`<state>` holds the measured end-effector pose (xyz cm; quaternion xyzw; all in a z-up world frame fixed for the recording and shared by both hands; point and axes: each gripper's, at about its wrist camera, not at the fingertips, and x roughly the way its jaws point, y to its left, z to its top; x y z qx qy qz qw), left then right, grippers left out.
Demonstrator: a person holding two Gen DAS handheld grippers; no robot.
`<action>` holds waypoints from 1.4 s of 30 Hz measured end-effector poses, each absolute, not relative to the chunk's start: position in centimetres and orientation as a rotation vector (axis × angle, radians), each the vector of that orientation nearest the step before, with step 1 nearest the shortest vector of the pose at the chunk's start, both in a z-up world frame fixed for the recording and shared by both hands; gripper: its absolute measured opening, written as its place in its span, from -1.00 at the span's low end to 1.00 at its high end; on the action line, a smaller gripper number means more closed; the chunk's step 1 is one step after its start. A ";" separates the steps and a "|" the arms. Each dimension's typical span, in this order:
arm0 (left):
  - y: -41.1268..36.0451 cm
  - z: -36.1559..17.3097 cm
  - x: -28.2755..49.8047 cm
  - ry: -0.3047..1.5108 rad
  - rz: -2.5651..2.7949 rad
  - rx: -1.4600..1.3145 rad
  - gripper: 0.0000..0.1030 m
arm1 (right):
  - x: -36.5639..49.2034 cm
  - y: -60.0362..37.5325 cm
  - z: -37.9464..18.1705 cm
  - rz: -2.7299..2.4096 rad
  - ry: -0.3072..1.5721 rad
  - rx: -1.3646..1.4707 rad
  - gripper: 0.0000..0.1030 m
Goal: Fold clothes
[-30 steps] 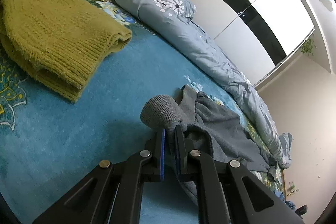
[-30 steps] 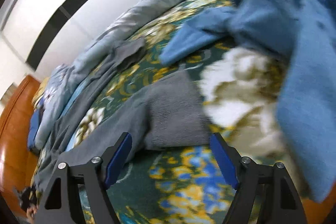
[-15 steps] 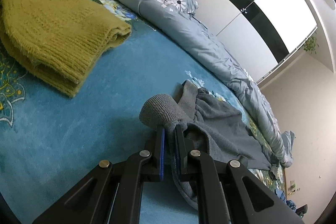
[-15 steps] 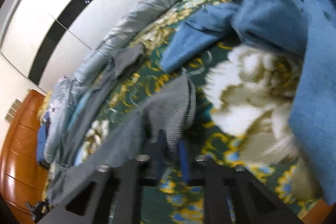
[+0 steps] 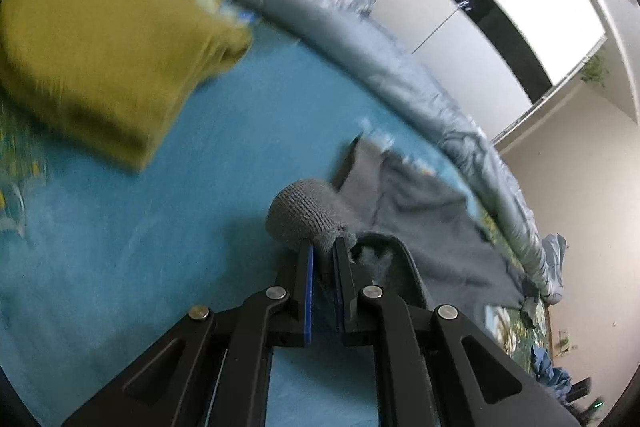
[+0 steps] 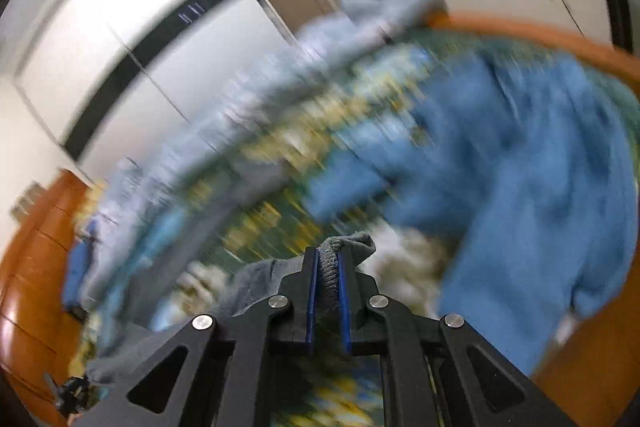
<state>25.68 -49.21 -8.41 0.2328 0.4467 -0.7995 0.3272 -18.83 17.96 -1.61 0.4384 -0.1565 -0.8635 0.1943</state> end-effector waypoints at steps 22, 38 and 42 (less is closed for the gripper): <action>-47.7 -8.5 27.2 1.026 -2.143 0.724 -0.40 | -17.6 17.2 -3.8 -2.498 -0.126 1.311 -0.61; -53.3 -3.0 17.1 0.730 -2.258 0.935 -0.09 | -19.0 5.3 1.5 -2.379 0.139 1.139 -0.06; -55.8 -5.0 12.7 0.708 -2.225 1.059 -0.09 | -21.1 -0.6 0.4 -2.309 0.232 1.130 -0.04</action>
